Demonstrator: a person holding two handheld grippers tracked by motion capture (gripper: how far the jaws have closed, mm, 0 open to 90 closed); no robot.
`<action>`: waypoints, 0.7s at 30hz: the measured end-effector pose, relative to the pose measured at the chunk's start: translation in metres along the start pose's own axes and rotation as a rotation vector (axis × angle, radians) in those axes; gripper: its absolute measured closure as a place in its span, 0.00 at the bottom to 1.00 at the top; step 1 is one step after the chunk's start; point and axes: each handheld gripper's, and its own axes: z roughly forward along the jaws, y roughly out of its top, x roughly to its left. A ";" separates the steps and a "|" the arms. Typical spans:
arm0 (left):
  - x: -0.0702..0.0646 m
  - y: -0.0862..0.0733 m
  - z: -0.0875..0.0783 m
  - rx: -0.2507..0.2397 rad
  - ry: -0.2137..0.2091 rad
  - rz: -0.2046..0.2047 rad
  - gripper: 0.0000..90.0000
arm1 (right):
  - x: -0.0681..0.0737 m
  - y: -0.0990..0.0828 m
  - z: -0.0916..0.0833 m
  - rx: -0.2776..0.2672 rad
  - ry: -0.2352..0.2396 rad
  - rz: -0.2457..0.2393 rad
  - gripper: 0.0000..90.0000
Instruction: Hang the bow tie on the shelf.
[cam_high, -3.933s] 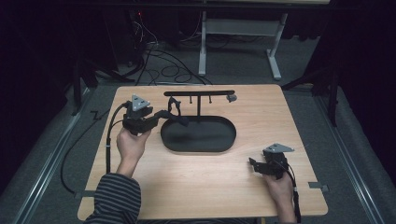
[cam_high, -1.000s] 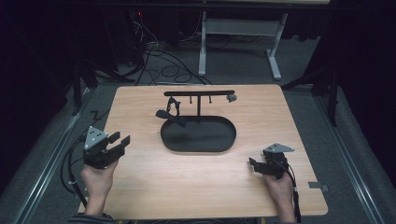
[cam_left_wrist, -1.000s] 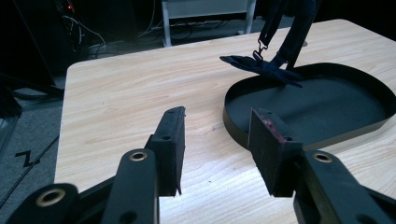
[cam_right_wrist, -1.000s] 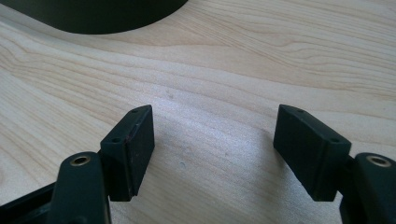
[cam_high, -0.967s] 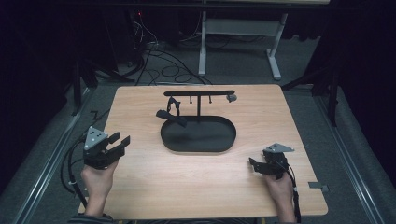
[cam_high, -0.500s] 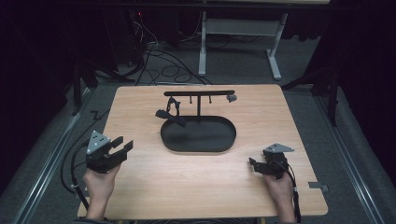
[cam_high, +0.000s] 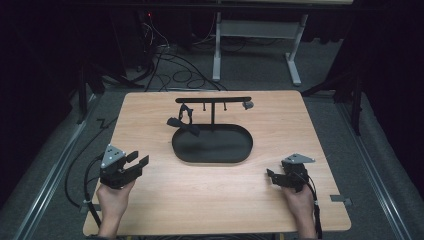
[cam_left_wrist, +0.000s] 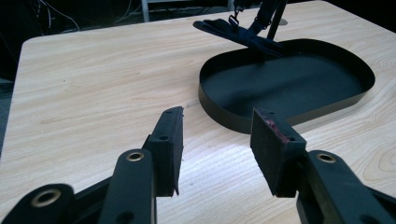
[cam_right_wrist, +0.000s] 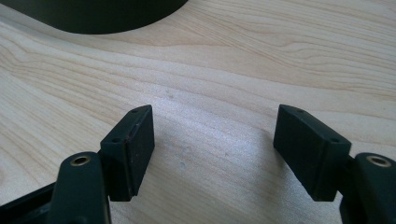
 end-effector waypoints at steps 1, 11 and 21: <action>0.000 -0.001 0.000 0.000 -0.001 -0.001 0.61 | 0.000 0.000 0.000 0.000 0.000 0.000 0.34; -0.004 -0.007 0.007 0.011 -0.019 -0.007 0.59 | 0.000 0.000 0.000 0.000 0.000 0.000 0.34; -0.006 -0.015 0.012 0.026 -0.036 -0.016 0.59 | 0.000 0.000 0.000 0.000 0.000 0.000 0.34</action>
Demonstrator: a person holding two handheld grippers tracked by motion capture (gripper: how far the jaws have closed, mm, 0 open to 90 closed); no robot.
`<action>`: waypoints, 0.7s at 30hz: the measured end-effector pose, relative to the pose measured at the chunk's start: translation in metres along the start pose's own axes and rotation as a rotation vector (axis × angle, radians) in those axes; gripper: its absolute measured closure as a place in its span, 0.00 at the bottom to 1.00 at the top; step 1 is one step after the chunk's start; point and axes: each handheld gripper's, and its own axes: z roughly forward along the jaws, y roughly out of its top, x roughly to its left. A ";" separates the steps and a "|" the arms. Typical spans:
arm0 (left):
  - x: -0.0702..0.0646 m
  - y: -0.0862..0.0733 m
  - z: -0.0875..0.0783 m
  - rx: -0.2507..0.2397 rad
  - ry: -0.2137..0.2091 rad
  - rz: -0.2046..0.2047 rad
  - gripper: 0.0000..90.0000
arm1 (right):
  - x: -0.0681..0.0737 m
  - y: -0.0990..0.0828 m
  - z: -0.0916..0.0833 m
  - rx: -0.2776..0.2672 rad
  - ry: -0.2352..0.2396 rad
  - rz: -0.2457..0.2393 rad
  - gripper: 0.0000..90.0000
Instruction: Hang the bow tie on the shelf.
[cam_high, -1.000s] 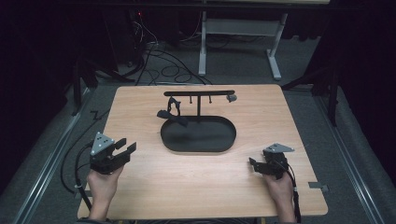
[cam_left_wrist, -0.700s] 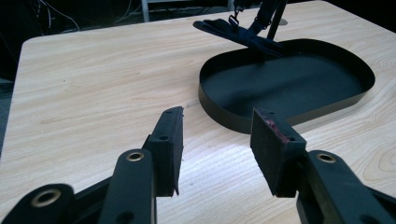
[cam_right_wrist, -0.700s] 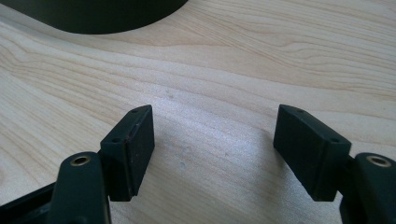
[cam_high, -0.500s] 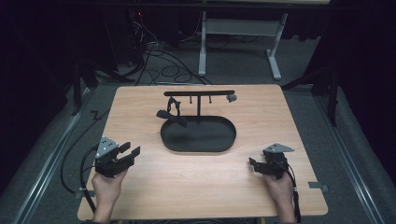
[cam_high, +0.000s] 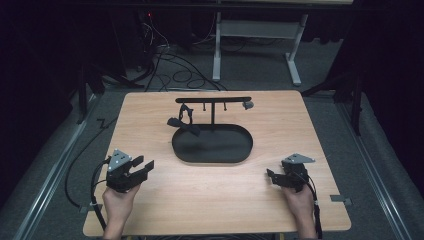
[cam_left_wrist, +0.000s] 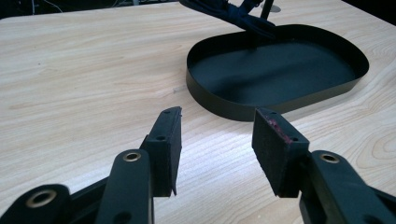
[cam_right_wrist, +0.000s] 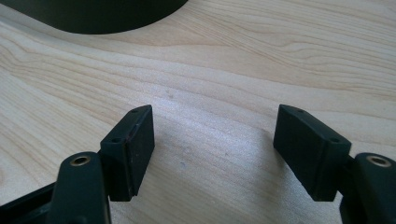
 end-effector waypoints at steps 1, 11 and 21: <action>0.000 -0.001 0.001 0.001 -0.001 -0.002 0.59 | 0.000 0.000 0.000 0.000 0.000 0.000 0.34; -0.002 -0.007 0.005 0.006 -0.015 -0.014 0.59 | 0.000 0.000 0.000 0.000 0.000 0.000 0.34; -0.006 -0.010 0.011 0.016 -0.031 -0.017 0.59 | 0.000 0.000 0.000 -0.001 0.000 0.001 0.34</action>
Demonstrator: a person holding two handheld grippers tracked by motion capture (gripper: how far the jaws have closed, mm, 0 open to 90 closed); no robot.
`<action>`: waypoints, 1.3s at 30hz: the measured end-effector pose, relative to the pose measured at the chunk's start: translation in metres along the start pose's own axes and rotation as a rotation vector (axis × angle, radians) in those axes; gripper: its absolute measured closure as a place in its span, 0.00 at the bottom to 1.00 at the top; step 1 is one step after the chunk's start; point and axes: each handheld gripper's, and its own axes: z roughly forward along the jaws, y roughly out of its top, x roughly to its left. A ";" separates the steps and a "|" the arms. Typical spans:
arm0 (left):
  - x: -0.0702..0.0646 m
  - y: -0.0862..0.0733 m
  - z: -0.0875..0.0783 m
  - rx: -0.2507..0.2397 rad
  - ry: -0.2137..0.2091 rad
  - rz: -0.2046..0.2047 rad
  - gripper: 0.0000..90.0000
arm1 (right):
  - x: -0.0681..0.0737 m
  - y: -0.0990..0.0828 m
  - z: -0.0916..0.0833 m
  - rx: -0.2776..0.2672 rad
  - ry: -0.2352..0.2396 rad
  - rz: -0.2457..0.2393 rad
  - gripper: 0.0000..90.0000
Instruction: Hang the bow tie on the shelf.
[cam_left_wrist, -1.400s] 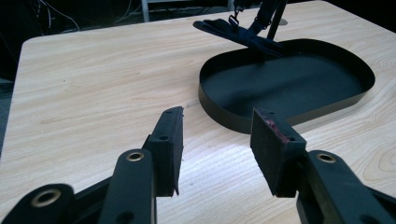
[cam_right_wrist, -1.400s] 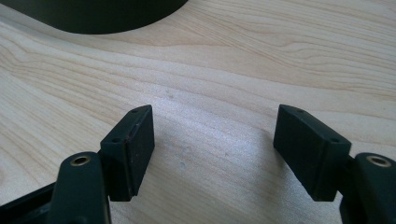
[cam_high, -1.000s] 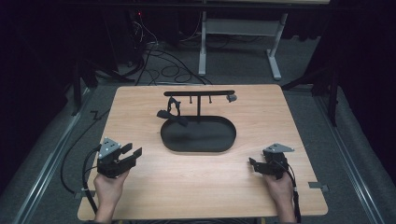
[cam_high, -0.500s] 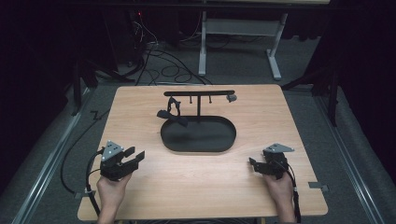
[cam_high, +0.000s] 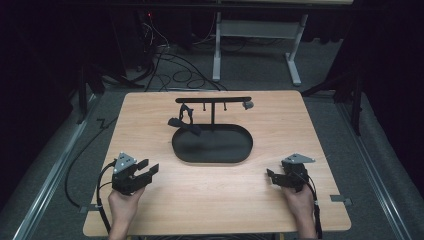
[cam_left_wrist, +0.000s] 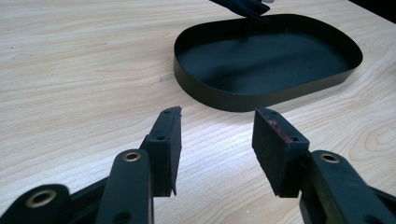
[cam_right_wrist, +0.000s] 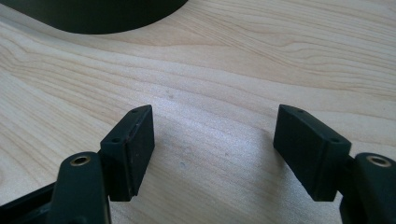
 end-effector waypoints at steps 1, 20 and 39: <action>0.000 0.000 0.001 -0.001 0.000 0.000 0.59 | 0.000 0.000 0.000 0.001 0.001 0.000 0.34; -0.004 -0.007 0.010 0.029 -0.015 -0.007 0.58 | 0.000 0.000 0.000 0.001 0.000 -0.001 0.34; -0.006 -0.012 0.018 0.046 -0.027 -0.016 0.58 | 0.000 0.000 0.000 0.001 -0.001 -0.001 0.34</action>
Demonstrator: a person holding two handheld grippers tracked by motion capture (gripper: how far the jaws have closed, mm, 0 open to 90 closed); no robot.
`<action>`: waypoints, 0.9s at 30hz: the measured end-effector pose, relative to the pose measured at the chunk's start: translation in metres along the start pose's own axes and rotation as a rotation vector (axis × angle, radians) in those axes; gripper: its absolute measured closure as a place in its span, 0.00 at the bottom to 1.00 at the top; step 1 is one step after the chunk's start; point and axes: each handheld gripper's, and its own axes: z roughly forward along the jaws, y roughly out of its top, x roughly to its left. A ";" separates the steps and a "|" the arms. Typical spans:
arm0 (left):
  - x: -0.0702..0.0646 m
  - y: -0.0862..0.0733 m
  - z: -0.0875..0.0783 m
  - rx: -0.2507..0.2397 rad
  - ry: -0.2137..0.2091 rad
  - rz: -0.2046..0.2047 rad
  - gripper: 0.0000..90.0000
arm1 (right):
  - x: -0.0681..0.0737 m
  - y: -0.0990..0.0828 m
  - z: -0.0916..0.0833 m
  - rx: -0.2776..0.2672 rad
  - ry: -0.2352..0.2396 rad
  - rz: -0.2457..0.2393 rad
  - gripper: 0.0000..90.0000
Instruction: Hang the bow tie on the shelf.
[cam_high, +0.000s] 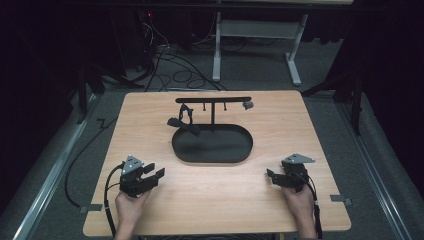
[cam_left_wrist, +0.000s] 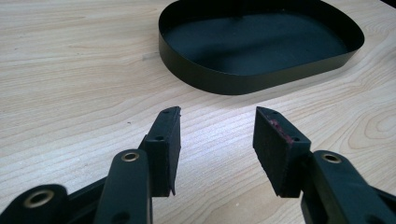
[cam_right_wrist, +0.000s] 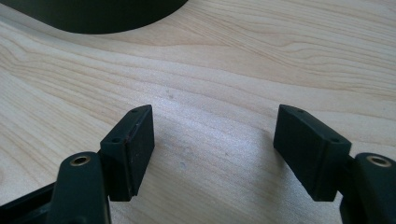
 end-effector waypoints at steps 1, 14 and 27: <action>0.000 0.000 0.000 0.001 -0.001 0.001 0.58 | 0.000 0.000 0.000 0.000 0.000 0.000 0.34; -0.001 -0.003 0.007 0.013 -0.003 -0.005 0.58 | 0.000 0.000 0.000 0.001 0.000 0.000 0.34; -0.001 -0.006 0.014 0.026 0.011 -0.004 0.58 | 0.000 0.000 0.000 0.000 -0.001 0.000 0.34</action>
